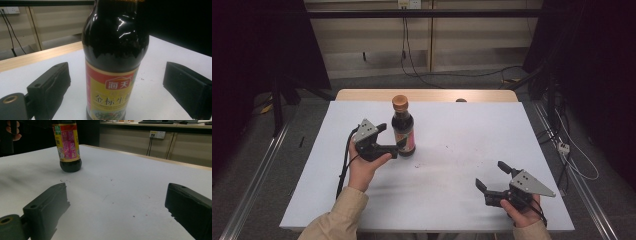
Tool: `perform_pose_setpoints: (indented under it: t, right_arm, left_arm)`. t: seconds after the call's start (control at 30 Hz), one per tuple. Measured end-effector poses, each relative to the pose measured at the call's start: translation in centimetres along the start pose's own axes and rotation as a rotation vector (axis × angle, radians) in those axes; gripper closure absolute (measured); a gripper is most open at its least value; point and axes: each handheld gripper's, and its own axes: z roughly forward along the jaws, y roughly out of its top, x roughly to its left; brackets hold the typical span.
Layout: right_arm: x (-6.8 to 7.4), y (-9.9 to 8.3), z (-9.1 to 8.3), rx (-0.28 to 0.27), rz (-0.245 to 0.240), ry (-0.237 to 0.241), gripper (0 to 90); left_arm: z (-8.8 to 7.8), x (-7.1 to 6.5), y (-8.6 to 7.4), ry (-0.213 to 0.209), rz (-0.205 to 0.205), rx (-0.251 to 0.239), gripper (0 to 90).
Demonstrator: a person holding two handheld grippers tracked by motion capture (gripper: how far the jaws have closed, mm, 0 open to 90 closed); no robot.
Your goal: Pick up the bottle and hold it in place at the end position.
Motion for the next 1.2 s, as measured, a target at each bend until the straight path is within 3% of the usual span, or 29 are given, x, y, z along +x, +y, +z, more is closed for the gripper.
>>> perform_pose_setpoints:
  t: [0.4, 0.5, 0.73, 0.9, 1.2]
  right_arm:
    - [0.0, 0.0, 0.0, -0.007, 0.011, 0.005, 3.9]
    - [0.0, 0.0, 0.0, -0.008, 0.010, 0.006, 3.9]
    - [0.0, 0.0, 0.0, -0.007, 0.012, 0.009, 4.3]
    - [-0.1, 0.0, 0.0, -0.012, 0.017, 0.011, 4.3]
    - [-0.2, -0.1, -0.1, -0.011, 0.026, 0.013, 4.3]
  left_arm:
    - [2.0, 0.1, 0.4, 0.026, 0.019, 0.015, 9.3]
    - [2.4, 0.0, 0.5, 0.031, 0.000, 0.006, 9.6]
    - [3.3, 0.1, 0.6, 0.023, 0.006, 0.016, 10.2]
    - [4.1, 0.1, 0.5, 0.031, -0.011, 0.020, 11.2]
    - [4.3, -0.1, 0.3, 0.057, 0.015, 0.026, 14.7]
